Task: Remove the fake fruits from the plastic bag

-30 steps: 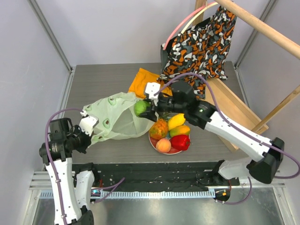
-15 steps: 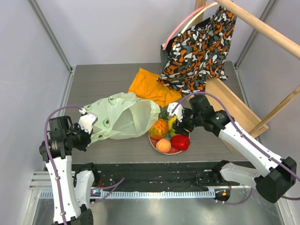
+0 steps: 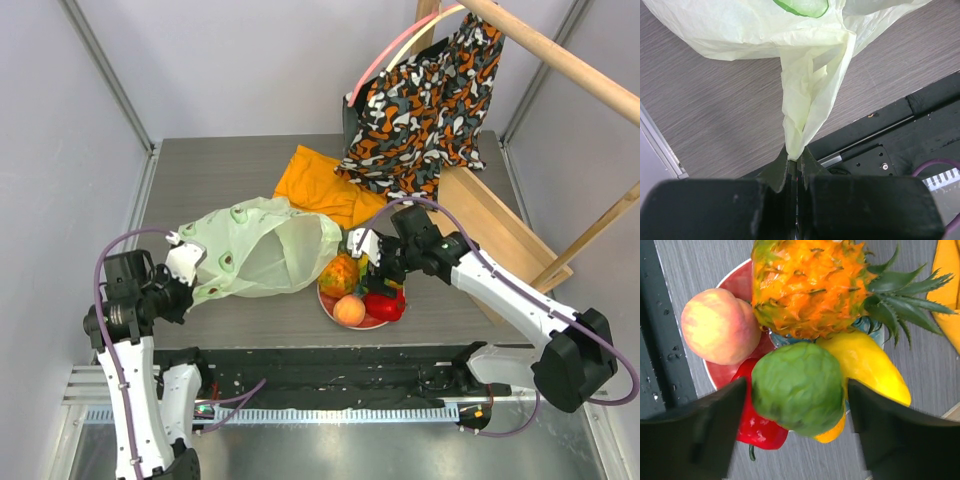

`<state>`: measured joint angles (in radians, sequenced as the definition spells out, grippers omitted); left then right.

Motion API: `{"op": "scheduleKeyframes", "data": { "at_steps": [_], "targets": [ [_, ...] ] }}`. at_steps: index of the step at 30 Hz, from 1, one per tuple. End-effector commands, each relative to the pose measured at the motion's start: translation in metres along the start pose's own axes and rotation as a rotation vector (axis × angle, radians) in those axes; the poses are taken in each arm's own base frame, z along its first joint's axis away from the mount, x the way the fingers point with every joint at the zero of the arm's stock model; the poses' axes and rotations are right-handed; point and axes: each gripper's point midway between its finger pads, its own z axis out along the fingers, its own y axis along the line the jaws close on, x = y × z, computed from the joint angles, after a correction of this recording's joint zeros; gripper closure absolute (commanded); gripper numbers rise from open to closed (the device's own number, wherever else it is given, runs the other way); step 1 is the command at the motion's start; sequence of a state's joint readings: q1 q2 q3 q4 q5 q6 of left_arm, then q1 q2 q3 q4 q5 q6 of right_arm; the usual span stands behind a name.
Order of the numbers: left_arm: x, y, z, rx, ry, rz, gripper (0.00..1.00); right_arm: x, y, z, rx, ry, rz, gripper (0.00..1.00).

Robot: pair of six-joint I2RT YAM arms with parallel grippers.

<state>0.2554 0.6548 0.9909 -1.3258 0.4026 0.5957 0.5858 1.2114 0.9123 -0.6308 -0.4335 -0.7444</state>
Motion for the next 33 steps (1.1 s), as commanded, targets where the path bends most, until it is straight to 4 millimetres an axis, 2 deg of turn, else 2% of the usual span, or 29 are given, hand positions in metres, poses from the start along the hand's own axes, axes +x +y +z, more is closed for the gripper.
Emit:
{"op": "scheduleKeyframes", "data": {
  "at_steps": [1, 3, 6, 7, 9, 11, 13, 14, 15, 16, 17, 19, 20, 22, 23, 24, 27, 30, 31, 33],
  "targets": [
    [-0.026, 0.009, -0.003, -0.023, -0.071, -0.027, 1.00, -0.007, 0.003, -0.010, -0.007, -0.025, -0.028, 0.01],
    [-0.037, 0.011, -0.003, -0.014, -0.100, -0.046, 1.00, -0.014, 0.001, -0.018, 0.019, -0.043, -0.026, 0.00],
    [-0.063, 0.020, -0.006, -0.008, -0.154, -0.066, 1.00, -0.041, -0.006, -0.039, 0.073, -0.121, -0.028, 0.00],
    [-0.069, 0.025, -0.002, 0.004, -0.148, -0.083, 1.00, -0.055, -0.012, -0.049, 0.101, -0.158, -0.027, 0.00],
    [-0.093, 0.033, -0.005, 0.001, -0.206, -0.094, 1.00, -0.073, -0.022, -0.061, 0.156, -0.210, 0.023, 0.00],
    [-0.112, 0.049, 0.002, -0.004, -0.225, -0.115, 1.00, -0.095, -0.042, -0.073, 0.253, -0.281, 0.056, 0.00],
    [-0.136, 0.061, -0.003, -0.022, -0.264, -0.132, 1.00, -0.107, -0.058, -0.083, 0.329, -0.320, 0.134, 0.00],
    [-0.147, 0.072, 0.004, -0.023, -0.265, -0.146, 1.00, -0.113, -0.066, -0.084, 0.353, -0.334, 0.143, 0.00],
    [-0.165, 0.079, -0.006, -0.043, -0.305, -0.137, 1.00, -0.118, -0.072, -0.087, 0.378, -0.350, 0.177, 0.00],
    [-0.177, 0.081, -0.008, -0.041, -0.323, -0.161, 1.00, -0.122, -0.081, -0.090, 0.416, -0.359, 0.194, 0.00],
    [-0.198, 0.094, -0.012, -0.058, -0.357, -0.159, 1.00, -0.123, -0.086, -0.092, 0.433, -0.360, 0.205, 0.00],
    [-0.220, 0.107, -0.018, -0.091, -0.391, -0.196, 1.00, -0.128, -0.097, -0.094, 0.471, -0.364, 0.236, 0.01],
    [-0.240, 0.118, -0.027, -0.119, -0.433, -0.192, 1.00, -0.130, -0.100, -0.094, 0.477, -0.367, 0.238, 0.00],
    [-0.257, 0.132, -0.037, -0.174, -0.468, -0.202, 1.00, -0.134, -0.106, -0.096, 0.499, -0.377, 0.235, 0.00],
    [-0.270, 0.138, -0.051, -0.205, -0.512, -0.190, 1.00, -0.135, -0.108, -0.097, 0.509, -0.384, 0.233, 0.00],
    [-0.273, 0.147, -0.051, -0.241, -0.511, -0.197, 1.00, -0.136, -0.108, -0.097, 0.514, -0.392, 0.230, 0.00],
    [-0.278, 0.157, -0.062, -0.308, -0.539, -0.180, 1.00, -0.137, -0.111, -0.100, 0.533, -0.405, 0.228, 0.00],
    [-0.266, 0.159, -0.056, -0.334, -0.513, -0.175, 1.00, -0.133, -0.110, -0.097, 0.535, -0.402, 0.236, 0.00],
    [-0.262, 0.158, -0.060, -0.353, -0.513, -0.175, 1.00, -0.133, -0.110, -0.097, 0.537, -0.405, 0.233, 0.00],
    [-0.249, 0.155, -0.052, -0.348, -0.484, -0.183, 0.96, -0.130, -0.108, -0.094, 0.535, -0.401, 0.241, 0.00]
  ]
}}
